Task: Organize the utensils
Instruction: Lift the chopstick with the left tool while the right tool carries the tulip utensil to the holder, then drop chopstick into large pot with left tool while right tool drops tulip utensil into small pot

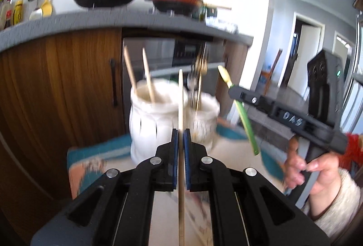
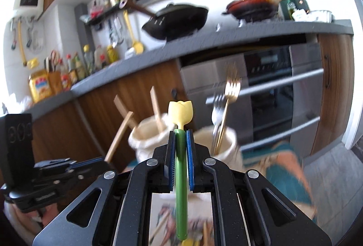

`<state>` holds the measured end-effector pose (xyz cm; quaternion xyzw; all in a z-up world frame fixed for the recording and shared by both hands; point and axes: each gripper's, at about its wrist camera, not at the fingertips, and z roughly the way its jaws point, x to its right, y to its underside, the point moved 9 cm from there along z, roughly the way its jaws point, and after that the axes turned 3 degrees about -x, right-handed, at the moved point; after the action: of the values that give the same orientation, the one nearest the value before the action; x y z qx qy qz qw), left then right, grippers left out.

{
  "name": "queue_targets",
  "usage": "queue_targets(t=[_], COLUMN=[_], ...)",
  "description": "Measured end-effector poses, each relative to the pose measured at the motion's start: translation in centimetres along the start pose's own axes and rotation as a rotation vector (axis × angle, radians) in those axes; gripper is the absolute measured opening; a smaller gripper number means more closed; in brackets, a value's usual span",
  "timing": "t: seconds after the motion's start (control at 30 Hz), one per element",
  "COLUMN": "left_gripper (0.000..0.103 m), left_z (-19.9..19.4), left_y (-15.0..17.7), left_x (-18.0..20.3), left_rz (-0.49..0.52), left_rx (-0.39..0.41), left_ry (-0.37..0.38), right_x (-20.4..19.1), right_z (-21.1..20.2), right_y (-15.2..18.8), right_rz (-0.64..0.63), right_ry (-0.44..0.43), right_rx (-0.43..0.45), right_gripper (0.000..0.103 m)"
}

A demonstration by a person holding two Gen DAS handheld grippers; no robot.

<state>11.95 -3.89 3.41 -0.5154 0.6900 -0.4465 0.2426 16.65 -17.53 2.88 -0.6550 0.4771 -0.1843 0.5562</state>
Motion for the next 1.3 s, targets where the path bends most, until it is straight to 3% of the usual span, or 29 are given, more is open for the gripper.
queue_targets(t=[0.27,0.57,0.93,1.3], left_gripper=[0.005,0.005,0.005,0.005], left_z=[1.4,3.8,5.4,4.9], left_y=[-7.6,-11.6,-10.2,-7.6], left_x=[-1.7,-2.1,-1.1,-1.4], left_rz=[-0.068,-0.025,0.075,0.04], left_rx=[0.201,0.348,0.39,0.35], left_ry=[-0.021,-0.105,-0.164,-0.142], right_x=[2.8,4.1,4.4,3.0], right_z=[3.0,6.6,6.7,7.5], right_y=[-4.8,-4.0,-4.0,-2.0], right_rz=[0.065,0.048,0.026,-0.091], right_ry=[0.008,0.034,0.061,0.129], right_rx=[0.136,0.132,0.195,0.122], right_gripper=[0.01,0.01,0.01,0.01])
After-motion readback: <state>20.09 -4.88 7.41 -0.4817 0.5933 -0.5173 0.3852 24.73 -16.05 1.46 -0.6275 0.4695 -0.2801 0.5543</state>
